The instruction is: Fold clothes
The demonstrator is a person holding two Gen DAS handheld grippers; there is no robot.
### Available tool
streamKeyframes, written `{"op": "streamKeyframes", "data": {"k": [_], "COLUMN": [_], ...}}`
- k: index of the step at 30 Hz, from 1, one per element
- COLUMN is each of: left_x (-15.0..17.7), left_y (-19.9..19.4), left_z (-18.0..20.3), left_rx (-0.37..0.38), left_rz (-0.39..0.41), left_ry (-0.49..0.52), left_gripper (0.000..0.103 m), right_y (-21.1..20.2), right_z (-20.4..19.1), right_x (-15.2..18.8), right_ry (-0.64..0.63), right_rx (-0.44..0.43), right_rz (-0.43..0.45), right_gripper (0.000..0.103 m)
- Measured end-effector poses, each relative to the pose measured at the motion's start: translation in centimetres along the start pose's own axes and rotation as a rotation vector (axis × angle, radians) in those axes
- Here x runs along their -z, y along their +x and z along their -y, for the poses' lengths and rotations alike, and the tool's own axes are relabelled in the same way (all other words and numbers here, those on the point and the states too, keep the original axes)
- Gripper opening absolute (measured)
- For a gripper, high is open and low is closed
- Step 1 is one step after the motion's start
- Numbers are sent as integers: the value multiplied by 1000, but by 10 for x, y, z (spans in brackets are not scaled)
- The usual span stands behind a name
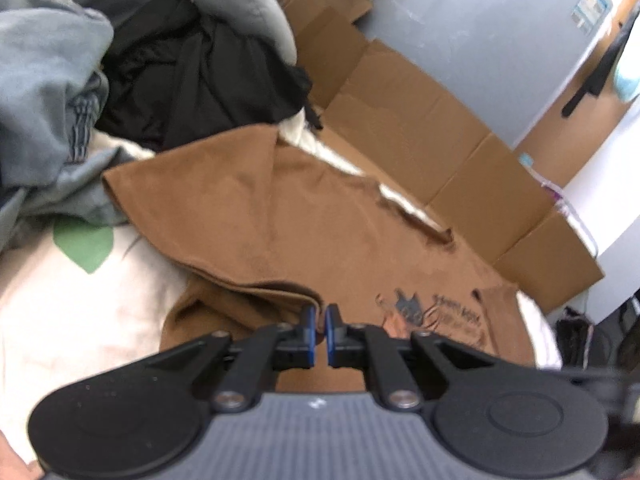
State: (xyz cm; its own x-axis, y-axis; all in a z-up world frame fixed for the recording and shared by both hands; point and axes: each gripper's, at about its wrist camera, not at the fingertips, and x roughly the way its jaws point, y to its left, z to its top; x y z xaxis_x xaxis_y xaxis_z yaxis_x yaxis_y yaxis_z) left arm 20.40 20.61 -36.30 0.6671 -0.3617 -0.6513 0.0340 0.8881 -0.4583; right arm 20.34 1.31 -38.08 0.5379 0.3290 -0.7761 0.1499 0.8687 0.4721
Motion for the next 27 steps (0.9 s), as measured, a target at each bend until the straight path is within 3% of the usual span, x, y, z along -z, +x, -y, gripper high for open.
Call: {"op": "streamKeyframes", "data": {"k": [4, 7, 10, 16, 20, 27], "left_x": [9, 12, 13, 11, 1, -32], "left_y": [9, 10, 1, -19, -27, -27], "left_z": [-2, -6, -9, -17, -29, -58], "left_rx": [-49, -92, -110, -125, -155, -239], "left_rz": [-36, -56, -42, -29, -5, 62], "left_ry": [36, 58, 72, 84, 59, -7], "left_gripper": [7, 18, 28, 31, 42, 41], "right_y": [2, 3, 5, 10, 13, 12], "right_z": [-4, -7, -12, -29, -41, -48], "right_x": [2, 3, 3, 2, 1, 0], "right_ry": [-24, -27, -42, -104, -143, -159], "right_rx": [4, 1, -2, -9, -25, -28], "right_rz": [-4, -8, -7, -9, -12, -6], "right_gripper": [43, 43, 44, 44, 44, 44]}}
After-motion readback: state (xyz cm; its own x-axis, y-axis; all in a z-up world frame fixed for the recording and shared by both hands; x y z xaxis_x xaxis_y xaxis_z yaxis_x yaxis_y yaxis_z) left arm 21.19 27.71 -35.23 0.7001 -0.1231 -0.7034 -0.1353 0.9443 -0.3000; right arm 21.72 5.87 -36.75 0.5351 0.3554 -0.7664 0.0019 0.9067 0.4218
